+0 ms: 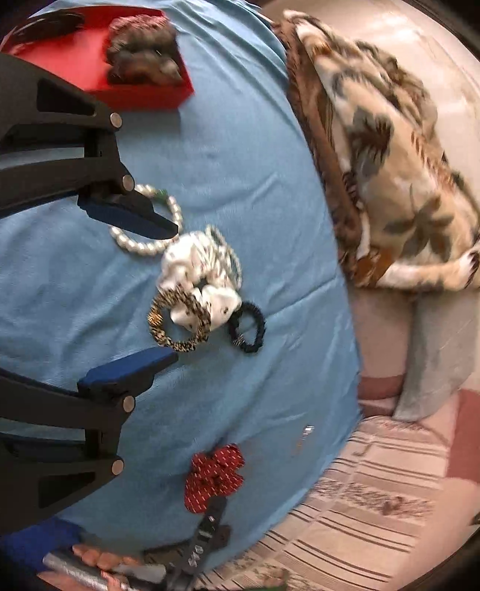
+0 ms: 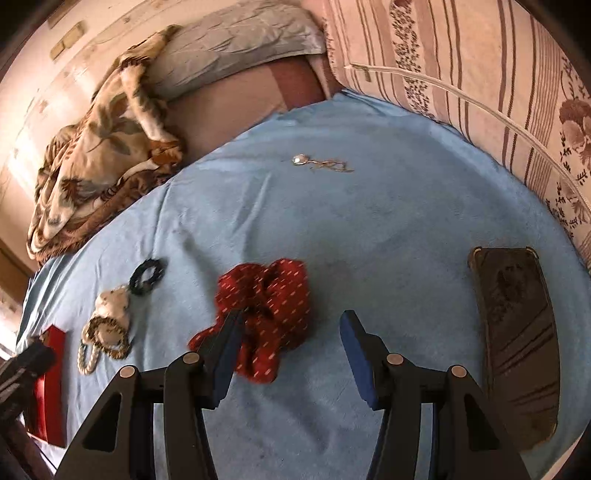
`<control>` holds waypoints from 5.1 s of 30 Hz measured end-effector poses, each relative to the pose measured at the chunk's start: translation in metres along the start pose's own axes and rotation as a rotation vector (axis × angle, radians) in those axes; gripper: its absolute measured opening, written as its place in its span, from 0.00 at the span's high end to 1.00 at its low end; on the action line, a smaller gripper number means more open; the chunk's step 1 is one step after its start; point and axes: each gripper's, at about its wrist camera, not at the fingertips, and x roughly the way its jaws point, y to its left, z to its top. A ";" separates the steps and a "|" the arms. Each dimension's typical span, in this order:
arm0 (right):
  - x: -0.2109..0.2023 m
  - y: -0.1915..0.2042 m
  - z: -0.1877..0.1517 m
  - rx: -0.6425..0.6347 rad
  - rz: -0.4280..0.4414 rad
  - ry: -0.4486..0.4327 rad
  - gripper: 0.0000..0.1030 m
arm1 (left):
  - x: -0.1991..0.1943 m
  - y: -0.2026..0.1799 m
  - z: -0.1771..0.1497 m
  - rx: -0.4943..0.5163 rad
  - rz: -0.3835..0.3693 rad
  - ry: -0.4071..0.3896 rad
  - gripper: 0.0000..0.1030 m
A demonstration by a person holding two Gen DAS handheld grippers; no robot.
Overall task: Organize jewelry
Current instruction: 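Grasp leopard-print hair tie with left tool while right tool grasps red polka-dot scrunchie, then carry hair tie and polka-dot scrunchie into the red tray and release both, then grasp pearl bracelet with left tool while right tool grasps black hair tie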
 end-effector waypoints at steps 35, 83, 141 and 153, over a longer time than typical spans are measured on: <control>-0.036 0.050 -0.022 -0.221 -0.014 -0.157 0.94 | -0.089 0.043 -0.040 -0.119 -0.114 -0.100 0.92; 0.025 0.425 -0.153 -0.673 0.328 0.181 0.93 | -0.116 0.283 -0.198 -0.566 -0.019 0.025 0.92; 0.009 0.133 -0.029 -0.274 0.199 0.012 0.47 | -0.117 0.134 -0.083 -0.363 -0.053 -0.091 0.48; 0.076 0.134 0.019 -0.284 0.234 0.041 0.47 | 0.005 0.107 -0.043 -0.284 0.045 0.065 0.48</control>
